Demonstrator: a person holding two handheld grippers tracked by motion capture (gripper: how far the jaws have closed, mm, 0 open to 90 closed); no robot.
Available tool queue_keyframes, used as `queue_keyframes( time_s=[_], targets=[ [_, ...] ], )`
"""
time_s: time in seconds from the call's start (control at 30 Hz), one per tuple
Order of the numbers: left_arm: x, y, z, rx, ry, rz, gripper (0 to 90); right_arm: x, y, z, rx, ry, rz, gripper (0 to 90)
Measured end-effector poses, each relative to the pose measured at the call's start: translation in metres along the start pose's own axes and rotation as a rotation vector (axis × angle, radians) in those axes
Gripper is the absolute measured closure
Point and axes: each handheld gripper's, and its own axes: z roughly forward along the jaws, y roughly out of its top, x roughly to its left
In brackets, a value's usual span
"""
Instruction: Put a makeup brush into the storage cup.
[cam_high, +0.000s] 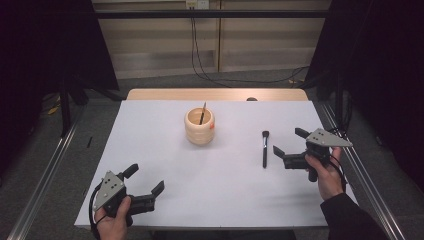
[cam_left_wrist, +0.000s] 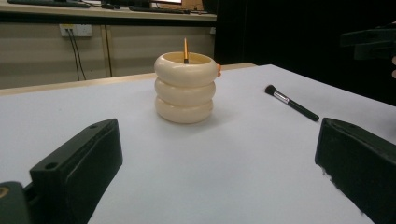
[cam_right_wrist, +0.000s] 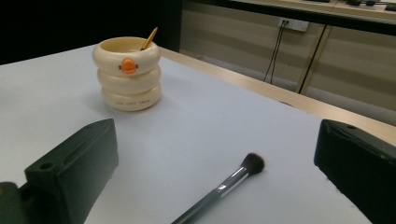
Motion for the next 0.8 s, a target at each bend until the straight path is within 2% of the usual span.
queue_keyframes(
  time_s=[0.27, 0.3, 0.57, 0.67, 0.8],
  targets=[
    [-0.001, 0.001, 0.001, -0.001, 0.005, 0.005, 0.7, -0.002, 0.009, 0.024, 0.064, -0.001, -0.036, 1.3],
    [-0.001, 0.000, 0.001, 0.000, -0.005, 0.004, 0.6, -0.003, 0.010, 0.028, 0.080, -0.011, -0.025, 1.4],
    [0.000, 0.000, 0.001, 0.007, 0.008, 0.009, 0.8, -0.010, 0.022, 0.049, 0.166, -0.012, -0.018, 2.4],
    [0.001, 0.000, 0.001, 0.006, 0.006, 0.007, 0.9, -0.015, 0.022, 0.058, 0.210, -0.017, -0.012, 4.9],
    [0.002, 0.000, 0.001, 0.013, 0.002, 0.010, 0.8, -0.022, 0.017, 0.067, 0.266, -0.013, 0.024, 5.4]
  ],
)
